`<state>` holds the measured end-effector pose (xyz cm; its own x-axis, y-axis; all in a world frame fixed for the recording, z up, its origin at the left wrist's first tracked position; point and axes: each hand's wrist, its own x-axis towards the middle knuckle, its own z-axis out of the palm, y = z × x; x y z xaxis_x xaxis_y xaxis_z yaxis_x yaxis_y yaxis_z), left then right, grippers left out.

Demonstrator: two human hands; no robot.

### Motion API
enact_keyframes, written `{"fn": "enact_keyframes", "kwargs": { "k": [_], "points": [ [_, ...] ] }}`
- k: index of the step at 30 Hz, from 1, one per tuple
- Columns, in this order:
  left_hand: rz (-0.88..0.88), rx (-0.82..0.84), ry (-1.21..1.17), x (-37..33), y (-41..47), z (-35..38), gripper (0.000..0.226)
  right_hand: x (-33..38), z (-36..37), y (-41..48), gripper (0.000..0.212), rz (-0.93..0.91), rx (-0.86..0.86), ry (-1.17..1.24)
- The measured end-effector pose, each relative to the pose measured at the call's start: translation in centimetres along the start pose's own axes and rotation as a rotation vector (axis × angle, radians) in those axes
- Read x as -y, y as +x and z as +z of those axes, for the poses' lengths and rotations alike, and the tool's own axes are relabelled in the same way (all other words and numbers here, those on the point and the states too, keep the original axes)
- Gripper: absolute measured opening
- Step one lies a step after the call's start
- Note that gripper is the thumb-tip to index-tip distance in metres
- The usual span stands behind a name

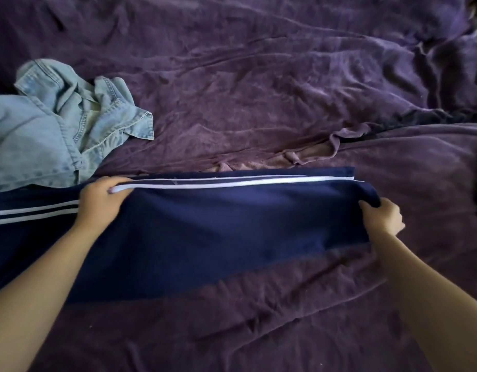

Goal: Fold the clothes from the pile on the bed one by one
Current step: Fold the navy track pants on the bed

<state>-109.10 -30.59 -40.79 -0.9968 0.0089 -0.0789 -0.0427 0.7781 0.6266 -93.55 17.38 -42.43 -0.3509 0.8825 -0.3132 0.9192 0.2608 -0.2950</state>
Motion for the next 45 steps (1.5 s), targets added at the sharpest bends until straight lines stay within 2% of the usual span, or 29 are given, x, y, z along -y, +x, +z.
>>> {"fn": "enact_keyframes", "kwargs": {
  "k": [3, 5, 7, 9, 11, 14, 16, 19, 22, 26, 32, 38, 41, 45],
  "points": [
    [-0.103, -0.067, 0.073, 1.4, 0.7, 0.2, 0.023, 0.8, 0.6, 0.5, 0.038, -0.064, 0.023, 0.0],
    [-0.21, 0.054, 0.241, 2.1, 0.8, 0.8, 0.038, 0.9, 1.3, 0.8, 0.052, -0.038, 0.139, -0.011],
    [-0.284, 0.229, 0.339, 2.3, 0.3, 1.3, 0.061, 0.7, 1.8, 1.1, 0.059, -0.031, 0.251, 0.092],
    [-0.286, 0.291, 0.382, 2.6, -0.3, 1.4, 0.074, 0.5, 2.0, 1.5, 0.051, -0.014, 0.289, 0.19],
    [-0.26, 0.279, 0.411, 2.8, -1.0, 1.3, 0.079, 0.3, 1.7, 1.6, 0.039, 0.039, 0.314, 0.24],
    [-0.227, 0.236, 0.427, 2.7, -1.8, 0.8, 0.086, -0.3, 0.6, 1.9, 0.035, 0.092, 0.36, 0.231],
    [-0.214, 0.213, 0.442, 2.3, -2.5, 0.5, 0.089, -0.7, -0.9, 2.1, 0.031, 0.077, 0.306, 0.193],
    [-0.188, 0.253, 0.499, 1.8, -3.6, -0.1, 0.089, -1.3, -4.1, 2.3, 0.025, 0.078, 0.112, 0.099],
    [-0.241, 0.343, 0.58, 1.9, -4.8, -0.7, 0.081, -3.5, -7.7, 2.9, 0.039, 0.188, -0.061, 0.049],
    [-0.338, 0.471, 0.682, 2.4, -6.9, -1.1, 0.071, -6.1, -10.1, 2.5, 0.045, 0.262, -0.078, -0.052],
    [-0.391, 0.51, 0.66, 2.2, -8.9, -1.6, 0.067, -4.1, -9.5, -1.0, 0.041, 0.029, -0.102, -0.232],
    [-0.407, 0.403, 0.617, 3.1, -9.7, -4.5, 0.066, -1.0, -7.1, -6.5, 0.032, -0.402, -0.167, -0.373],
    [-0.463, 0.316, 0.544, 4.5, -10.5, -6.7, 0.065, 1.3, -5.0, -10.1, 0.027, -0.495, -0.11, -0.349],
    [-0.508, 0.082, 0.422, 7.2, -11.0, -10.6, 0.06, 4.2, -2.4, -14.4, 0.028, -0.488, 0.019, -0.254]
  ]
}}
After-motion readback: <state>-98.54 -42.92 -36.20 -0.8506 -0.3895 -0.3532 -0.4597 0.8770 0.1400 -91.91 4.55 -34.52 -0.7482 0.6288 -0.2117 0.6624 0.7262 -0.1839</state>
